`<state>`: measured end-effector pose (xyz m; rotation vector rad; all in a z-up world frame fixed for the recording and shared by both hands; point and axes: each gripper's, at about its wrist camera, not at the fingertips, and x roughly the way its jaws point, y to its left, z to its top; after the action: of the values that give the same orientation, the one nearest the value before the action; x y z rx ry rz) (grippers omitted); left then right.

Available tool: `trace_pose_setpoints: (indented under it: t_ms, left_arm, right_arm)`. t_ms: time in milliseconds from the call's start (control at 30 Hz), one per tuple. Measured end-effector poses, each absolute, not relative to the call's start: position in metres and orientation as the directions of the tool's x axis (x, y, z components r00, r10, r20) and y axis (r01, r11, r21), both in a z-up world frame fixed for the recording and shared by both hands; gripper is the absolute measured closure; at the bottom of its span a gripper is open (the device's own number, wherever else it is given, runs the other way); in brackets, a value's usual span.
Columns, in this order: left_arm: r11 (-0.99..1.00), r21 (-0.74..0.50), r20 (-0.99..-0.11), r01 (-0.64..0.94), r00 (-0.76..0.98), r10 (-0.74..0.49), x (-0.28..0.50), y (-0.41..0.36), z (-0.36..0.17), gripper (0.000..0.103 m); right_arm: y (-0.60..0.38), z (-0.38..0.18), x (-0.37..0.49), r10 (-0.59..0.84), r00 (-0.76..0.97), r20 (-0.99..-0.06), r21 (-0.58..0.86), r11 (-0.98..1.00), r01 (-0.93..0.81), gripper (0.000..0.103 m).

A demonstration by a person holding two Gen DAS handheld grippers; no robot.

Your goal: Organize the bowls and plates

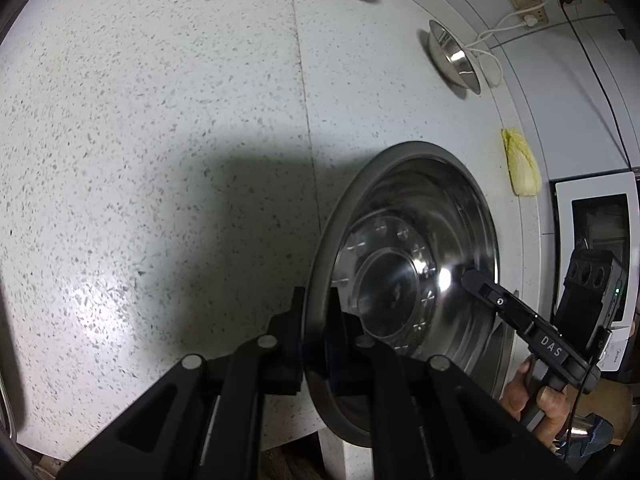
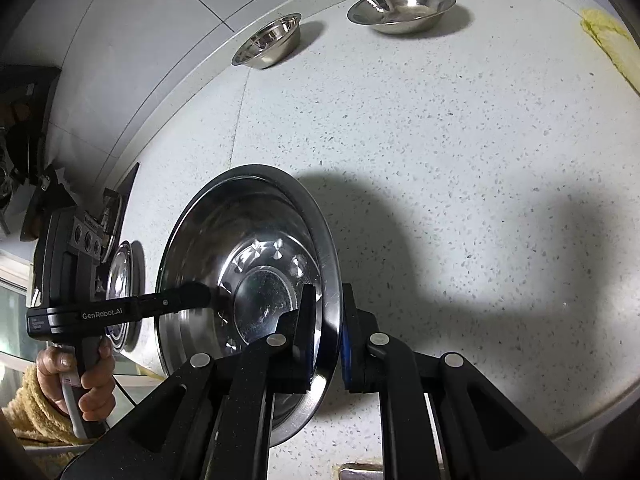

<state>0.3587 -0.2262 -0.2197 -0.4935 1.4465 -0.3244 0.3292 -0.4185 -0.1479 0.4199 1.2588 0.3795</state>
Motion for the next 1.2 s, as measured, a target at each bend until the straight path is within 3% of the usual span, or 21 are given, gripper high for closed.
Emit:
trace_pose_setpoints:
  t_ms: [133,200,267,467,633,733,833,967,1200]
  left_arm:
    - [0.856,-0.509,-0.858,-0.086,0.128,-0.497,0.361,-0.222,-0.217,0.094]
    - [0.854,-0.512,-0.856,-0.092,0.134,-0.498,0.359,-0.215,-0.215,0.089]
    - [0.847,-0.524,-0.849,-0.092,0.143,-0.509,0.359,-0.212,-0.212,0.078]
    - [0.851,-0.521,-0.845,-0.069,0.186,-0.502,0.356,-0.200,-0.193,0.074]
    - [0.855,-0.515,-0.842,-0.066,0.227,-0.489,0.356,-0.187,-0.174,0.067]
    - [0.850,-0.521,-0.833,-0.073,0.261,-0.488,0.363,-0.182,-0.161,0.055]
    - [0.845,-0.529,-0.827,-0.081,0.271,-0.492,0.375,-0.182,-0.153,0.046]
    - [0.832,-0.547,-0.821,-0.092,0.254,-0.511,0.398,-0.188,-0.150,0.040]
    - [0.799,-0.595,-0.794,-0.087,0.219,-0.567,0.452,-0.214,-0.145,0.036]
  right_arm:
    - [-0.421,-0.147,0.327,0.499,0.275,-0.822,0.507,0.861,-0.049,0.093]
    - [-0.422,-0.144,0.326,0.502,0.282,-0.818,0.510,0.859,-0.051,0.088]
    - [-0.424,-0.140,0.326,0.504,0.292,-0.813,0.513,0.857,-0.050,0.081]
    - [-0.428,-0.135,0.327,0.506,0.296,-0.810,0.514,0.856,-0.057,0.080]
    - [-0.438,-0.123,0.331,0.508,0.332,-0.795,0.518,0.853,-0.066,0.065]
    - [-0.446,-0.115,0.337,0.499,0.355,-0.790,0.511,0.857,-0.068,0.062]
    - [-0.459,-0.105,0.348,0.473,0.388,-0.791,0.495,0.868,-0.048,0.047]
    - [-0.478,-0.092,0.366,0.423,0.431,-0.797,0.465,0.885,-0.009,0.029]
    - [-0.504,-0.071,0.420,0.381,0.458,-0.803,0.425,0.905,-0.007,0.022]
